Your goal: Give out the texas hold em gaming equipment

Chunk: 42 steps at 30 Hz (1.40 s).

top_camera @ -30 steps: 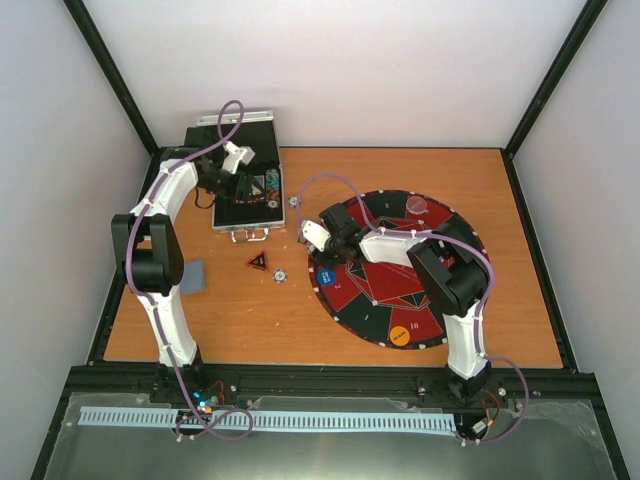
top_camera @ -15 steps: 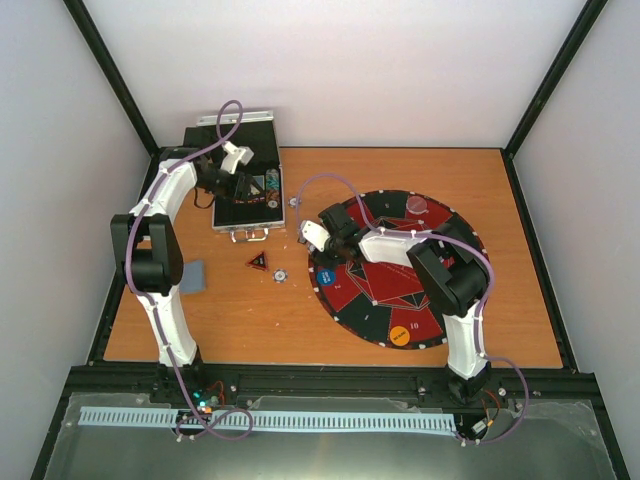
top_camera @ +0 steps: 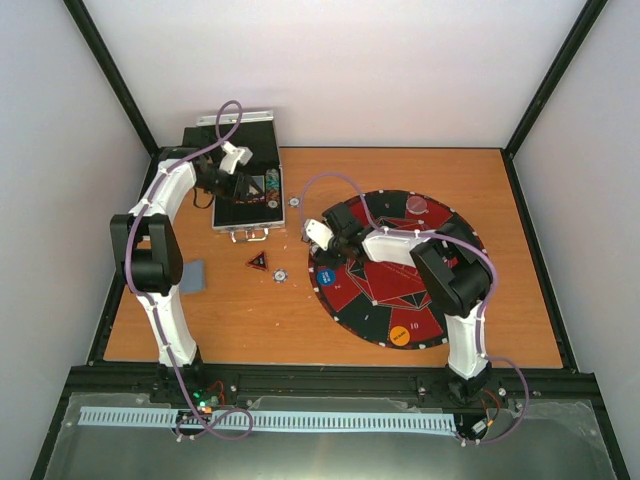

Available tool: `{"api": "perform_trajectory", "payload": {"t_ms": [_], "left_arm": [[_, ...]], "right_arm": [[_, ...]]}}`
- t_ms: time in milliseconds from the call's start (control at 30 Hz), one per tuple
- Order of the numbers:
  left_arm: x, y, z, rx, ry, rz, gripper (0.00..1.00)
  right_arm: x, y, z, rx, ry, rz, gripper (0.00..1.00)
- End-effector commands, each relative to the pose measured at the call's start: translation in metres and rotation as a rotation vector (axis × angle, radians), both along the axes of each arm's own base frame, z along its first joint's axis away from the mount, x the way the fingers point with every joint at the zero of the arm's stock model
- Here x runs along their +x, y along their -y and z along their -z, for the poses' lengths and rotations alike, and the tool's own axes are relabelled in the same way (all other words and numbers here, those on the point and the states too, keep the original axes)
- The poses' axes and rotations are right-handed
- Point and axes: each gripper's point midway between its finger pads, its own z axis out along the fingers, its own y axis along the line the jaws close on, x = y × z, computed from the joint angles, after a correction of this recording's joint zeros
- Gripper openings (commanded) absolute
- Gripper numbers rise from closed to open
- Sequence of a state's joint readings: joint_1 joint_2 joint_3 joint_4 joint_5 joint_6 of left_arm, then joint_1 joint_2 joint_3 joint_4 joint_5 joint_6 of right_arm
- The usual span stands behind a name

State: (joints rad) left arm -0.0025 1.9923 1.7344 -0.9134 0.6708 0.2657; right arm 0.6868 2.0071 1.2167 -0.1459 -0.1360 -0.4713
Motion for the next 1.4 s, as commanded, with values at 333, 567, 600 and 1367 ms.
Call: {"api": "perform_trajectory", "payload": {"t_ms": [333,567,600,1367], "left_arm": [[0.004,-0.008,-0.021,0.037,0.083,-0.003,0.59],[-0.017,0.011,-0.025,0.031,0.102,0.117,0.72],[-0.023,0.015,-0.026,0.046,0.117,0.148,0.74],[0.03,-0.09,-0.057,0.334,0.714,0.518,0.96]], "right_arm": [[-0.008,-0.001,-0.05,0.111,0.056,-0.03,1.0],[0.012,0.003,-0.157,0.37,0.276,0.069,1.0],[0.018,0.011,-0.173,0.417,0.312,0.118,1.0],[0.021,0.132,-0.267,0.787,0.294,0.349,1.0]]}}
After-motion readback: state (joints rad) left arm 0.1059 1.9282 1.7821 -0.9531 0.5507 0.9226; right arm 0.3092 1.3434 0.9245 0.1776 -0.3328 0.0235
